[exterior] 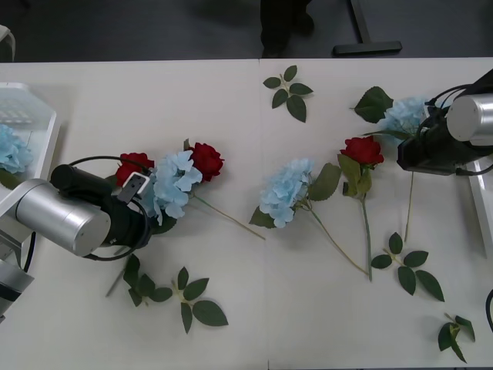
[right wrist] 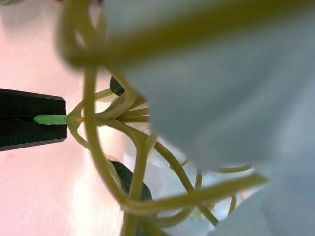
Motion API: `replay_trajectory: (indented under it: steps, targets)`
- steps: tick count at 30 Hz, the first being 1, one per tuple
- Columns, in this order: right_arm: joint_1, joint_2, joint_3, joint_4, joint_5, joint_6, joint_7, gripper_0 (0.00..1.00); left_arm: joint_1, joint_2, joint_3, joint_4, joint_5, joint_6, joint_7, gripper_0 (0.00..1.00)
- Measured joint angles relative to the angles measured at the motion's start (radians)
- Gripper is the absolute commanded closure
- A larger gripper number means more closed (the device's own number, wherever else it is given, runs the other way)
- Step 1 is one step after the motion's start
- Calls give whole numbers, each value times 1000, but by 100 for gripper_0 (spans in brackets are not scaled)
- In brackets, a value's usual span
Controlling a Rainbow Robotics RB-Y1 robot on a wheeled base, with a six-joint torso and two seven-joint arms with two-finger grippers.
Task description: Place the red flowers into the right box and the blue flowers into the left box. If a person shows an open palm, hand one flower to the person first, then continue sorting.
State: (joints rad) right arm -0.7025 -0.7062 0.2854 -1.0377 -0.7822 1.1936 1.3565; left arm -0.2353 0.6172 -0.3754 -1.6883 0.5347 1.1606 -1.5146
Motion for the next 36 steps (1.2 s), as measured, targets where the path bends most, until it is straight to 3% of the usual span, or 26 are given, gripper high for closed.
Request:
replay_trajectory:
  steps: [6,9,13,14,15,17,19,20,25,31,32,33,34,35,36]
  targets:
    - [0,-40,-188,0,-150,91,362,100,-6,-1,0,-1,-15,-3,0,100]
    - [0,-55,-279,0,-328,118,506,100,-6,8,0,-12,-15,-3,0,100]
    - [0,-74,-291,-21,-576,118,598,100,-6,60,0,-74,-7,-3,0,100]
    - [0,-75,-287,-38,-628,118,638,100,-6,80,0,-94,8,-3,0,60]
    - [0,-75,-281,-60,-677,118,684,100,-6,101,0,-111,24,-3,0,36]
    - [0,-75,-263,-115,-782,116,762,100,-6,138,1,-137,67,-3,0,34]
    - [0,-75,-235,-179,-862,104,793,100,-7,167,3,-152,104,-1,0,94]
    - [0,-75,-218,-214,-893,91,802,100,-7,179,6,-158,125,3,0,100]
    - [0,-70,-144,-356,-1039,32,957,100,-7,210,76,-222,265,62,0,100]
    - [0,-9,-137,-377,-1159,11,1037,100,-7,226,204,-333,401,125,0,100]
    - [0,2,-137,-377,-1172,6,1051,100,-7,229,215,-336,409,131,0,94]
    - [0,11,-137,-378,-1181,3,1078,100,-7,233,221,-337,410,135,0,80]
    - [0,22,-137,-378,-1190,1,1118,100,-7,237,222,-337,410,138,0,39]
    - [0,33,-137,-379,-1200,1,1155,100,-7,241,222,-337,410,139,0,14]
    - [0,45,-137,-380,-1217,1,1195,100,-7,244,222,-334,409,140,0,8]
